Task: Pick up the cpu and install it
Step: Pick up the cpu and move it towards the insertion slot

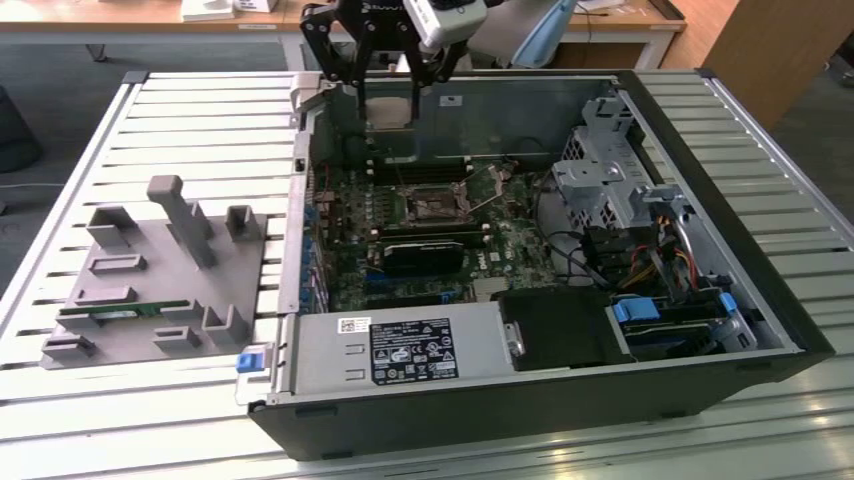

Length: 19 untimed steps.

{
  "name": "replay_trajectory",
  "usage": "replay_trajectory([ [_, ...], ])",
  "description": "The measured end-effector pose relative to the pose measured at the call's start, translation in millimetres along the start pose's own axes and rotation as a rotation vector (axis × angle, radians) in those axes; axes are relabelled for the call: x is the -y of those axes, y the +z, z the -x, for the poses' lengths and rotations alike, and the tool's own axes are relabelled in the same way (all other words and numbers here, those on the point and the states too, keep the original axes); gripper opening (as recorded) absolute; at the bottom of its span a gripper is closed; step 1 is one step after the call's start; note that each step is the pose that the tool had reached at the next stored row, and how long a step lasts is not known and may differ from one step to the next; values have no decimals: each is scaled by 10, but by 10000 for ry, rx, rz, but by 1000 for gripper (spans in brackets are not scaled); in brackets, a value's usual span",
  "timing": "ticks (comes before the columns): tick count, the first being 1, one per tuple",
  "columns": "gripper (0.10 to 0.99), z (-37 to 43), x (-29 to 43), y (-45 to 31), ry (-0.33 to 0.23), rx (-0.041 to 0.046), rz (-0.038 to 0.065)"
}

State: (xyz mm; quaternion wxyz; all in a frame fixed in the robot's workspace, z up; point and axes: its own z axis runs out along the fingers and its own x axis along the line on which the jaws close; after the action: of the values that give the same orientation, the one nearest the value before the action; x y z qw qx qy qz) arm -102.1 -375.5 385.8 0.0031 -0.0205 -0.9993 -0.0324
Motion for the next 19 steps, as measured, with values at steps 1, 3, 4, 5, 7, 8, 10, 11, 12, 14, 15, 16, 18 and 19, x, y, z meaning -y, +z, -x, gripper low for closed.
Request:
replay_trajectory([
  [1,533,-4,0,0,0,0,0],
  [3,533,-13,0,0,0,0,0],
  [4,533,-13,1,0,0,-1,0],
  [5,533,-12,1,0,0,0,0],
  [7,533,-7,1,0,0,-1,0],
  [8,533,2,0,0,0,-1,-1],
  [10,533,37,-2,0,2,-1,0],
  [11,533,62,-3,0,1,-1,0],
  [12,533,86,-4,-1,0,-1,0],
  [14,533,132,-6,-1,1,0,0],
  [15,533,149,-9,-1,1,-1,-1],
  [16,533,166,-12,0,0,0,0],
  [18,533,213,-20,1,0,0,0],
  [19,533,240,-25,1,0,-1,0],
])
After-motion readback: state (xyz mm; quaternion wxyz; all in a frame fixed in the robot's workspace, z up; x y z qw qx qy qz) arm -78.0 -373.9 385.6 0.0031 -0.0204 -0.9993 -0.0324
